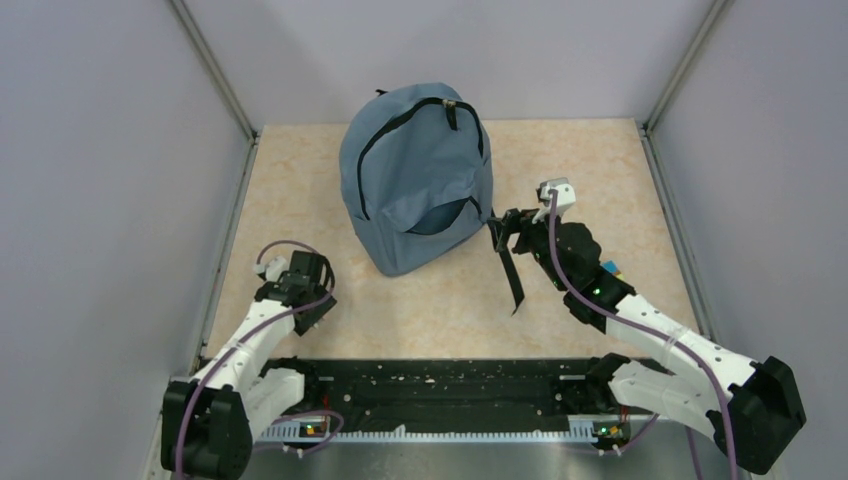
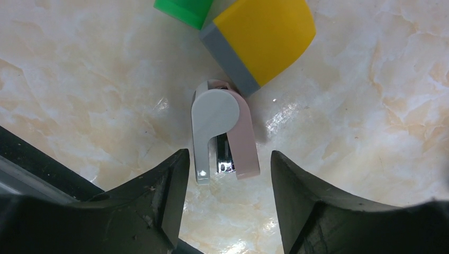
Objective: Pack the student bag
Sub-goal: Pick up the stationery from the center of the board.
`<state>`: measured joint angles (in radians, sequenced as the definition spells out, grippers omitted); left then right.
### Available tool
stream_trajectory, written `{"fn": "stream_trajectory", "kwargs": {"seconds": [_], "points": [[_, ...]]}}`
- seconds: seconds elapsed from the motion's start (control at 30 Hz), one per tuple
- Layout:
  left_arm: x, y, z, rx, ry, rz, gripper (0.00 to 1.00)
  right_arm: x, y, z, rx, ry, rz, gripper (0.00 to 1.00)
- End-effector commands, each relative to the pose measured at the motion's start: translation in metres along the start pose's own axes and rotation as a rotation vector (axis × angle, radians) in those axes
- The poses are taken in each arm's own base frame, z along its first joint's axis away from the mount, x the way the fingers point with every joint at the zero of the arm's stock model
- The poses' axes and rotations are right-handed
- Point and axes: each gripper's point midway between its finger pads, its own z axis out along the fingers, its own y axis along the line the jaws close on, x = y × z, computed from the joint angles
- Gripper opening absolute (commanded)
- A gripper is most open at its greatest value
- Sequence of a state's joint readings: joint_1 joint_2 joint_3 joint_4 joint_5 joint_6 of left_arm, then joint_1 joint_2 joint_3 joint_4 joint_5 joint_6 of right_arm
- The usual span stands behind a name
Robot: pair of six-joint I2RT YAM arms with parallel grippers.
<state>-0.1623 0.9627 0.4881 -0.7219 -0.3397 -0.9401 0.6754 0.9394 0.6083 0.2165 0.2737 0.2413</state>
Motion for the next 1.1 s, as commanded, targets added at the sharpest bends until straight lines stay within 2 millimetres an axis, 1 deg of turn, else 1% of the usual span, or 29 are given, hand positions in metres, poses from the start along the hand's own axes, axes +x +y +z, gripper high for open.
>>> {"fn": "stream_trajectory", "kwargs": {"seconds": [0.0,0.07,0.23,0.47,0.57,0.67,0.93,1.0,1.07], "points": [[-0.001,-0.006,0.006,0.021,-0.006,-0.017,0.64,-0.018,0.004,0.001,-0.015,-0.044,0.029,0.78],[0.001,-0.006,0.008,0.017,0.002,-0.018,0.64,-0.018,0.004,0.001,-0.015,-0.044,0.029,0.78],[0.001,-0.007,0.01,0.021,-0.003,-0.017,0.57,-0.021,0.002,-0.002,-0.011,-0.052,0.031,0.78],[-0.008,-0.011,-0.001,0.072,-0.041,-0.026,0.54,-0.022,0.002,-0.004,-0.009,-0.053,0.03,0.78],[-0.014,-0.011,-0.012,0.089,-0.061,-0.022,0.53,-0.022,0.002,-0.004,-0.007,-0.053,0.029,0.78],[-0.02,-0.016,-0.026,0.145,-0.079,0.002,0.53,-0.021,0.002,-0.003,-0.009,-0.052,0.031,0.78],[-0.039,-0.041,-0.071,0.381,-0.169,0.043,0.48,-0.022,0.005,-0.001,-0.02,-0.048,0.036,0.78],[-0.043,-0.044,-0.083,0.425,-0.19,0.06,0.47,-0.022,0.005,-0.001,-0.02,-0.046,0.036,0.78],[-0.045,-0.048,-0.091,0.465,-0.204,0.067,0.46,-0.021,0.005,0.0,-0.02,-0.046,0.037,0.78]]}}
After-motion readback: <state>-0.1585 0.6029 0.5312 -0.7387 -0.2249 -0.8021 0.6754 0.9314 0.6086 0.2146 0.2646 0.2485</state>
